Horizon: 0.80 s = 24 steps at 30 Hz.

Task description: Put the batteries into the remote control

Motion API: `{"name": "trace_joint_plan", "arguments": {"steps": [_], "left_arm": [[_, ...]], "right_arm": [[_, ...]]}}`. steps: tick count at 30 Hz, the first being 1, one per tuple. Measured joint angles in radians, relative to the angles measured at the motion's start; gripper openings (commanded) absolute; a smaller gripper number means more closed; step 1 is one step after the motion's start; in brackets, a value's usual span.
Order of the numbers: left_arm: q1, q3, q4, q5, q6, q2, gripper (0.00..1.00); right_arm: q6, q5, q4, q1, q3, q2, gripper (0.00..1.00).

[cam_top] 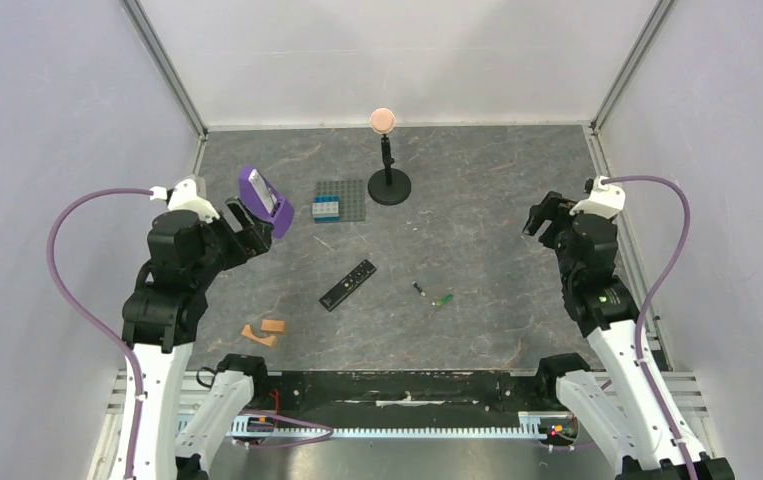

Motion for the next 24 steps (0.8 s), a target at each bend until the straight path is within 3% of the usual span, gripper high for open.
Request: {"name": "trace_joint_plan", "arguments": {"steps": [4, 8, 11, 20, 24], "left_arm": [[-0.001, -0.008, -0.009, -0.058, 0.0, -0.033, 1.0], [-0.001, -0.037, -0.001, -0.134, 0.001, -0.064, 1.0], [-0.001, -0.069, 0.018, -0.116, 0.011, -0.07, 0.95], [-0.004, -0.253, 0.191, 0.334, 0.048, -0.043, 0.91], [-0.028, -0.325, 0.25, 0.423, 0.041, -0.02, 0.91]], "right_arm": [[0.023, -0.074, -0.051, 0.0, -0.002, -0.025, 0.85], [0.028, -0.175, -0.09, 0.0, -0.002, -0.039, 0.89], [0.027, -0.225, -0.123, 0.0, -0.005, -0.035, 0.9], [0.063, -0.301, -0.168, 0.0, -0.089, -0.035, 0.89], [0.082, -0.338, -0.169, 0.0, -0.139, -0.035, 0.88]]}}
